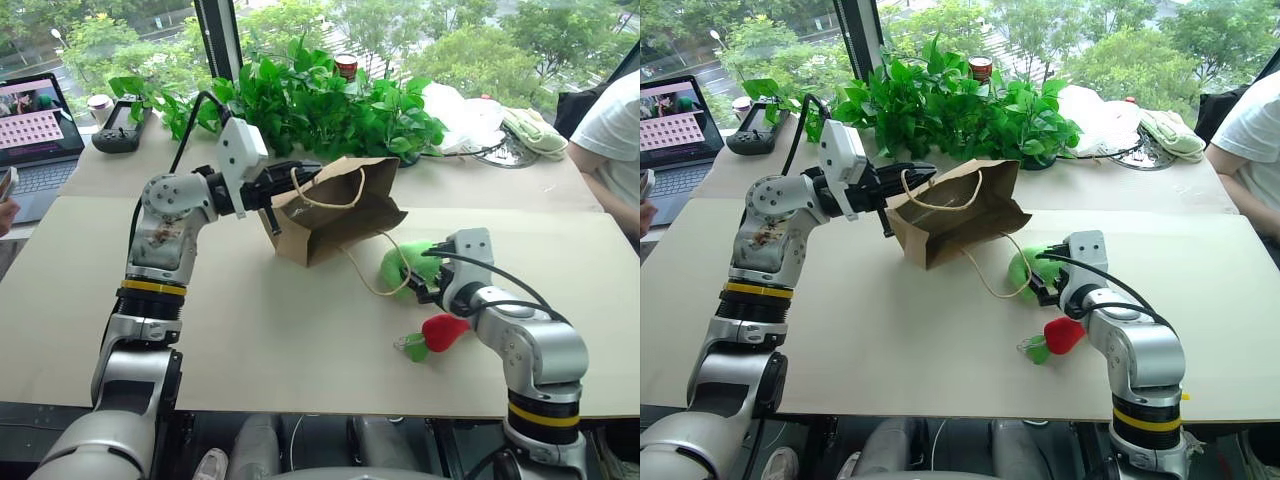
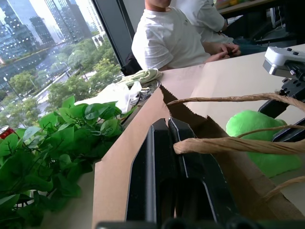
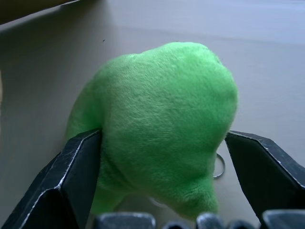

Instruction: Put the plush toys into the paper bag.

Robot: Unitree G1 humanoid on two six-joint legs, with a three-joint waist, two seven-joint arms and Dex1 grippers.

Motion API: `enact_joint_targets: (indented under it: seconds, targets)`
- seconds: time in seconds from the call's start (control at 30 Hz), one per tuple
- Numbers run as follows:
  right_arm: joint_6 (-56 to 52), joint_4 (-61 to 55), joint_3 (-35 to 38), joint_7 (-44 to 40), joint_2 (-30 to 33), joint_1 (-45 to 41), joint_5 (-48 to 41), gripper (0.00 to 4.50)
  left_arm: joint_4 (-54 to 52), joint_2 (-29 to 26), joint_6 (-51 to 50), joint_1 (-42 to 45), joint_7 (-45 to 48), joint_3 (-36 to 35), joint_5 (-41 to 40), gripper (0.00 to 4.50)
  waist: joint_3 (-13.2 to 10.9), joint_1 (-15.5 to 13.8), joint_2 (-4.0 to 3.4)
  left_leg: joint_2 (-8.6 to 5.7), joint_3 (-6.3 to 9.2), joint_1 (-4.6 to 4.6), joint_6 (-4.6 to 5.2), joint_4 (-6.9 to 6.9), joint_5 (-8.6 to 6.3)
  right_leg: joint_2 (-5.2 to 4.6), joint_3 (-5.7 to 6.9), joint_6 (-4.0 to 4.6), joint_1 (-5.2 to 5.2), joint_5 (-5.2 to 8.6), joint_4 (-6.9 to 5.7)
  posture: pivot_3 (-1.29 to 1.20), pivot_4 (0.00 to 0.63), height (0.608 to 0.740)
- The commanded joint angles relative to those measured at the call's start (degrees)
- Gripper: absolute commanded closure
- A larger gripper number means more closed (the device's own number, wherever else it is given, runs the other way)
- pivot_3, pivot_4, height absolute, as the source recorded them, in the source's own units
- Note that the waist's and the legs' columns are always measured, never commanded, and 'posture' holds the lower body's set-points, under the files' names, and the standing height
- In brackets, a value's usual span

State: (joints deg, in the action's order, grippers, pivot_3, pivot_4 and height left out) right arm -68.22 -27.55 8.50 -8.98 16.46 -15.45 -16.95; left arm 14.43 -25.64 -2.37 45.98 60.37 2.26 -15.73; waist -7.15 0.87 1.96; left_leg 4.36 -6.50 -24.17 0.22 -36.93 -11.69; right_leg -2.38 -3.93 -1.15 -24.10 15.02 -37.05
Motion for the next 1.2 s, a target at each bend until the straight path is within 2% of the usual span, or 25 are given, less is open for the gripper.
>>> enact_joint_targets:
  seconds: [0.03,0.2,0.27,0.6,0.73,0.87,0.97,1.1,1.2]
  targets:
    - [1.42,-0.99,-0.2,-0.62,0.0,-0.36,-0.56,1.4,-1.21,0.06,1.1,-0.12,0.07,0.2,0.11,4.5,0.0,0.0,0.0,0.0,0.0,0.0,0.0,0.0,0.0,0.0,0.0,0.0,0.0,0.0,0.0,0.0,0.15,0.74]
    - [0.92,-1.43,0.88,-0.89,0.63,-0.26,-0.6,3.25,-1.2,-0.03,1.11,-0.2,0.09,0.25,-0.05,4.5,0.0,-0.02,0.0,0.0,0.0,0.0,0.0,0.0,0.0,0.0,0.0,0.0,0.0,0.0,0.0,0.0,0.15,0.74]
    - [0.69,-1.63,2.03,-1.22,1.54,-0.3,-0.64,3.74,-1.02,-0.06,1.2,-0.13,0.1,0.24,-0.01,4.5,0.0,-0.03,0.0,0.0,0.0,0.0,0.0,0.0,0.0,0.0,0.0,0.0,0.0,0.0,0.0,0.0,0.15,0.74]
    - [-0.94,-4.92,11.97,-3.01,8.14,-7.33,-2.8,3.74,-0.64,-0.01,1.43,0.14,0.02,0.2,0.02,4.5,-0.01,0.02,-0.02,-0.01,0.0,-0.01,0.0,0.01,0.0,0.0,-0.01,0.0,-0.03,0.0,0.02,0.0,0.15,0.74]
    - [-7.43,-8.92,16.85,-5.74,6.81,-13.73,-10.34,3.74,-0.53,0.08,1.41,0.26,-0.06,0.16,-0.11,4.5,-0.01,0.14,-0.04,-0.01,0.01,-0.01,0.0,0.05,0.0,0.01,-0.02,0.0,-0.05,0.0,0.02,0.0,0.15,0.74]
    - [-15.88,-13.12,15.03,-7.67,5.04,-16.2,-15.98,3.74,-0.45,0.19,1.45,0.24,-0.01,0.2,-0.13,4.5,-0.01,-0.03,-0.05,-0.01,0.03,-0.01,0.0,0.06,0.0,0.01,-0.01,0.0,-0.01,0.0,0.01,0.0,0.15,0.74]
    - [-19.27,-14.39,12.43,-6.36,1.97,-17.65,-16.91,3.74,-0.44,0.25,1.4,0.24,0.02,0.21,-0.19,4.5,-0.01,-0.05,-0.05,-0.01,0.03,-0.04,0.0,0.05,0.0,0.0,-0.01,0.0,-0.03,0.0,0.02,0.0,0.15,0.74]
    - [-19.1,-12.53,8.36,-2.86,-2.84,-18.9,-14.8,3.74,-0.27,0.35,1.4,0.32,0.01,0.21,-0.22,4.5,0.0,-0.03,-0.05,-0.01,0.03,-0.04,0.0,0.04,0.0,0.0,-0.01,0.0,-0.04,0.0,0.01,0.0,0.15,0.74]
    - [-15.84,-6.97,3.96,1.26,-6.91,-20.2,-11.19,3.74,-0.13,0.51,1.54,0.38,0.13,0.33,-0.21,4.5,0.0,0.08,-0.06,-0.01,0.04,-0.03,0.0,0.04,0.0,0.0,0.0,0.0,-0.04,0.0,0.0,0.0,0.15,0.74]
